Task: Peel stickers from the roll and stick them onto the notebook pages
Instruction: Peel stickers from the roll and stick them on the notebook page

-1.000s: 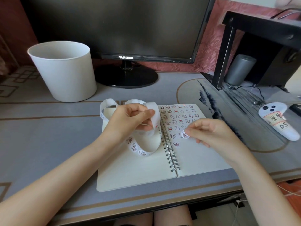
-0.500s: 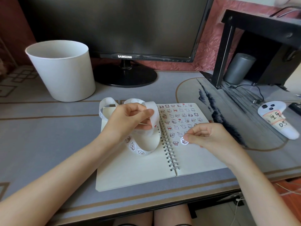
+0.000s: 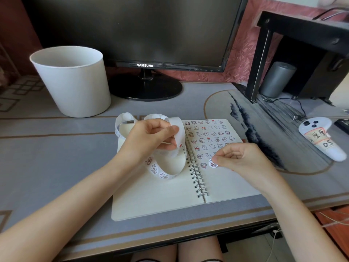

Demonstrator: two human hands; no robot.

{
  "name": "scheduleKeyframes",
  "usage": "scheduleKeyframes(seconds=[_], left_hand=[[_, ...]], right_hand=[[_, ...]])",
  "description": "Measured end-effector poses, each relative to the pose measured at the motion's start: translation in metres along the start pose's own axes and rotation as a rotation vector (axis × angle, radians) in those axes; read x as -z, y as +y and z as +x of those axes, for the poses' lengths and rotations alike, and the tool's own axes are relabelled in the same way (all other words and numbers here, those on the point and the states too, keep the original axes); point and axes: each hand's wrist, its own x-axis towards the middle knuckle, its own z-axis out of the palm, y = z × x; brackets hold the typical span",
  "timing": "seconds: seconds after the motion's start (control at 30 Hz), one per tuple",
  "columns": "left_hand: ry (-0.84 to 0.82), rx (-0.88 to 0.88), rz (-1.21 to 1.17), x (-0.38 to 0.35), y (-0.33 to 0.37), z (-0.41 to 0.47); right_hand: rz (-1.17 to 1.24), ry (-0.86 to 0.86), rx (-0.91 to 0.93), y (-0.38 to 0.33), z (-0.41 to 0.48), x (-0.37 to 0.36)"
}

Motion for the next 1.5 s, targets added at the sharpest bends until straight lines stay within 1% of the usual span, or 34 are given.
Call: scheduleKeyframes(seconds=[0.3,0.87,1.5], left_hand=[[-0.002,-0.004,0.0,0.0002,-0.0001,0.0003],[-0.005,-0.006,0.015,0.0001,-0.001,0.0008],[-0.01,-0.005,0.021,0.0002,-0.0007,-0.0001]], right_hand=[[-0.024,0.011,0.01,0.0019,0.0008,-0.0005],[0.003,0.016,0.02,0.0047,0.0005,-0.0003],[-0.062,0.045,0.079,0.0086,0.0018,-0.0073]])
